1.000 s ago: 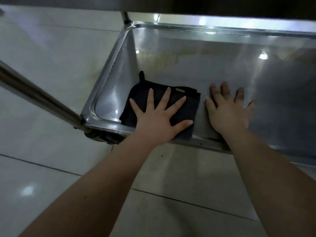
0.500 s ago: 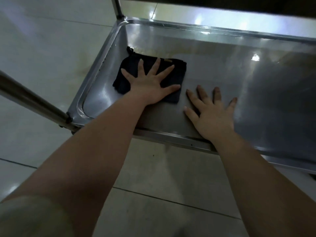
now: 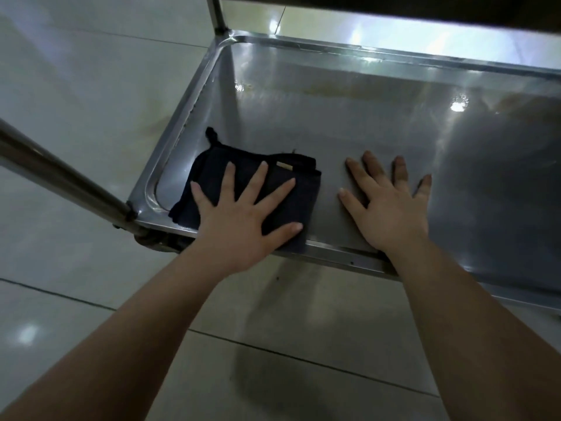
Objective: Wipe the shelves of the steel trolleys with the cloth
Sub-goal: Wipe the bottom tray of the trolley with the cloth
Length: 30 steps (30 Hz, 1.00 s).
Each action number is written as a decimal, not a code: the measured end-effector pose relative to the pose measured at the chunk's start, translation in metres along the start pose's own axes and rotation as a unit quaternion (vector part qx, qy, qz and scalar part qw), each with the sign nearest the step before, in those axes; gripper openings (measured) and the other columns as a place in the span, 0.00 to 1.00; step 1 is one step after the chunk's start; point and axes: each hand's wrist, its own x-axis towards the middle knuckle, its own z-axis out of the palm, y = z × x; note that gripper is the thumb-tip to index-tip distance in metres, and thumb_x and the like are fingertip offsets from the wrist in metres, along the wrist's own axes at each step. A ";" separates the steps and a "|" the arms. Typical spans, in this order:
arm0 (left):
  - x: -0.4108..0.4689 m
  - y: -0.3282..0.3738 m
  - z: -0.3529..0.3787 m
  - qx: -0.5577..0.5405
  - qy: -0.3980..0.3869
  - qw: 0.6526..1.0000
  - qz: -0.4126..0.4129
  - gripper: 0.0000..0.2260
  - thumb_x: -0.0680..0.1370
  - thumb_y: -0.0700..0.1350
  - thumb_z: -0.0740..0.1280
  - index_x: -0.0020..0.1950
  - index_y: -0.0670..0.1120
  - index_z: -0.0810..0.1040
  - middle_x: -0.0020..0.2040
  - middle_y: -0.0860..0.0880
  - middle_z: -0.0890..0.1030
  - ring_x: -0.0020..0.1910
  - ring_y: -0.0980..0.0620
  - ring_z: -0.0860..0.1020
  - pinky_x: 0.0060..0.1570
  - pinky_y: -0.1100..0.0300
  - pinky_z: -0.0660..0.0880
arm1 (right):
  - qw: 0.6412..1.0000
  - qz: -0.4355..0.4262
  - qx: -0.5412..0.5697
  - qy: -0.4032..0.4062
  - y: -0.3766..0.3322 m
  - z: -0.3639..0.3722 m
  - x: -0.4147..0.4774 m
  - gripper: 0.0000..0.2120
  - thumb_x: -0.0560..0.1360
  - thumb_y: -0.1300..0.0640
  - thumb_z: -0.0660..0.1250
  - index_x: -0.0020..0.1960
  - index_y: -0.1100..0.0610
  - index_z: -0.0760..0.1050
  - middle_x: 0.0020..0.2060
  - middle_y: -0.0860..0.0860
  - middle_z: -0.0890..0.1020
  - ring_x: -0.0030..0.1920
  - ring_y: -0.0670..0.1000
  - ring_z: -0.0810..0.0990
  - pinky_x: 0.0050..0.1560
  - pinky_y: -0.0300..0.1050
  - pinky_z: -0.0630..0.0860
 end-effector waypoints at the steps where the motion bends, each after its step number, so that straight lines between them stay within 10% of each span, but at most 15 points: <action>1: -0.004 -0.002 0.001 0.000 -0.006 1.000 -0.005 0.32 0.67 0.79 0.34 0.70 0.76 0.34 0.79 0.59 0.39 0.77 0.40 0.37 0.63 0.23 0.36 | 1.000 -0.002 -0.002 0.003 0.000 0.000 -0.001 0.30 0.76 0.30 0.39 0.76 0.34 0.41 0.79 0.40 0.48 0.78 0.58 0.43 0.71 0.72 0.39; 13: 0.144 0.023 -0.030 -0.004 -0.050 0.999 -0.019 0.34 0.69 0.79 0.43 0.73 0.73 0.40 0.79 0.57 0.37 0.76 0.36 0.34 0.60 0.20 0.35 | 1.000 0.004 0.003 -0.026 -0.002 -0.005 0.000 0.29 0.76 0.30 0.40 0.76 0.33 0.41 0.78 0.39 0.46 0.78 0.57 0.41 0.71 0.72 0.39; 30: 0.020 0.007 0.002 -0.001 0.025 1.000 0.008 0.33 0.68 0.79 0.37 0.72 0.74 0.36 0.80 0.57 0.39 0.77 0.37 0.36 0.63 0.22 0.36 | 0.995 0.089 0.005 -0.039 -0.036 0.000 -0.001 0.30 0.77 0.31 0.38 0.77 0.37 0.40 0.79 0.43 0.43 0.77 0.65 0.39 0.68 0.74 0.34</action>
